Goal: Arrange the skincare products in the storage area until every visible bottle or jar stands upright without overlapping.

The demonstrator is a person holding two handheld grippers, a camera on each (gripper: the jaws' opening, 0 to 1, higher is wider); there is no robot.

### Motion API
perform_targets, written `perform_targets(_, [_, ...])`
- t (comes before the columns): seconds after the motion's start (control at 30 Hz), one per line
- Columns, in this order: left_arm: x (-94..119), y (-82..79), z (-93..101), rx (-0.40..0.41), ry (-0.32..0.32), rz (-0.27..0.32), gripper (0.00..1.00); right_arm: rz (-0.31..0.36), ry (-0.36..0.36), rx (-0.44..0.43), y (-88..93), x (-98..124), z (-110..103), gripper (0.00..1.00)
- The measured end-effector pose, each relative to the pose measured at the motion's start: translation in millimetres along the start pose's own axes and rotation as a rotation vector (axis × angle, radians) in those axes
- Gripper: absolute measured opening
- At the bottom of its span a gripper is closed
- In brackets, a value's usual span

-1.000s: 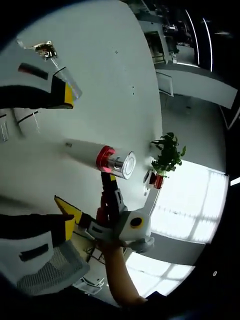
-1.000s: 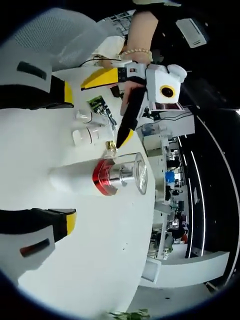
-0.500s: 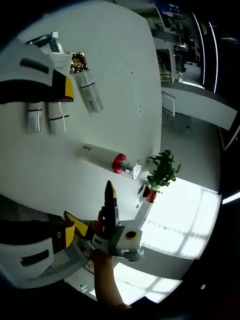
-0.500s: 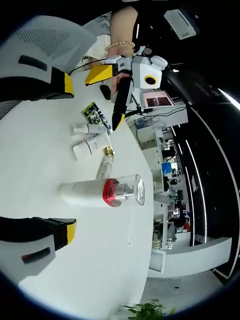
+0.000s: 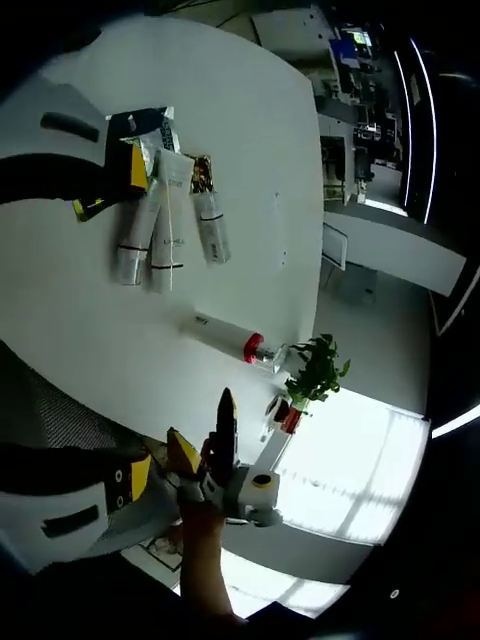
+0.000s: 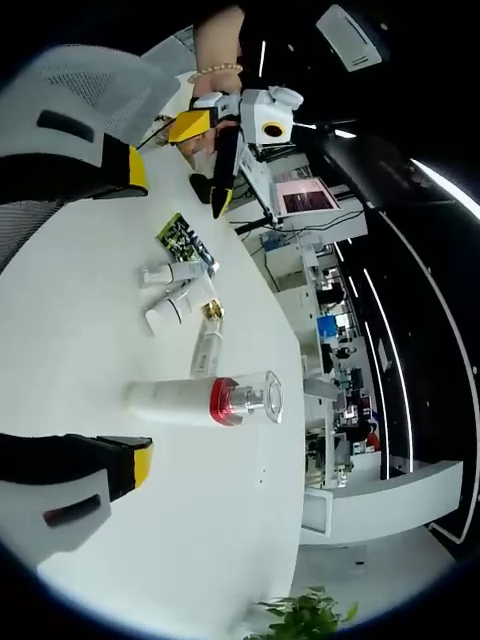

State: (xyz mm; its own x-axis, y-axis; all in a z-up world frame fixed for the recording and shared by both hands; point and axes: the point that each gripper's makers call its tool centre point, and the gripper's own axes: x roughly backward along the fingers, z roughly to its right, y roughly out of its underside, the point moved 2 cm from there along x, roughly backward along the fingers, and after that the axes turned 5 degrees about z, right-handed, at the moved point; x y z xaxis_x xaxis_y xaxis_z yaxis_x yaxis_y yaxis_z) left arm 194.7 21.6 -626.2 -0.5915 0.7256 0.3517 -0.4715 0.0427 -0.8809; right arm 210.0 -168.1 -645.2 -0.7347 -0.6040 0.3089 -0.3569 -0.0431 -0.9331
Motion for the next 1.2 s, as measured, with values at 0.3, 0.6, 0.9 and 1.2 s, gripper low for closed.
perform_targets(0.3, [28.8, 3.3, -9.6, 0.006, -0.072, 0.024, 0.99, 0.012, 0.000, -0.009, -0.4, 5.2, -11.8, 0.99])
perform_targets(0.6, [48.0, 13.1, -19.4, 0.033, -0.134, 0.033, 0.99, 0.010, 0.006, -0.007, -0.3, 10.8, -12.6, 0.99])
perform_targets(0.9, [49.4, 18.7, -23.1, 0.037, -0.156, 0.022, 0.98, -0.010, -0.011, 0.014, 3.0, 9.0, -17.2, 0.99])
perform_targets(1.2, [49.6, 32.6, -20.7, 0.007, -0.149, -0.012, 0.98, -0.018, -0.008, 0.011, 3.9, 10.0, -17.2, 0.99])
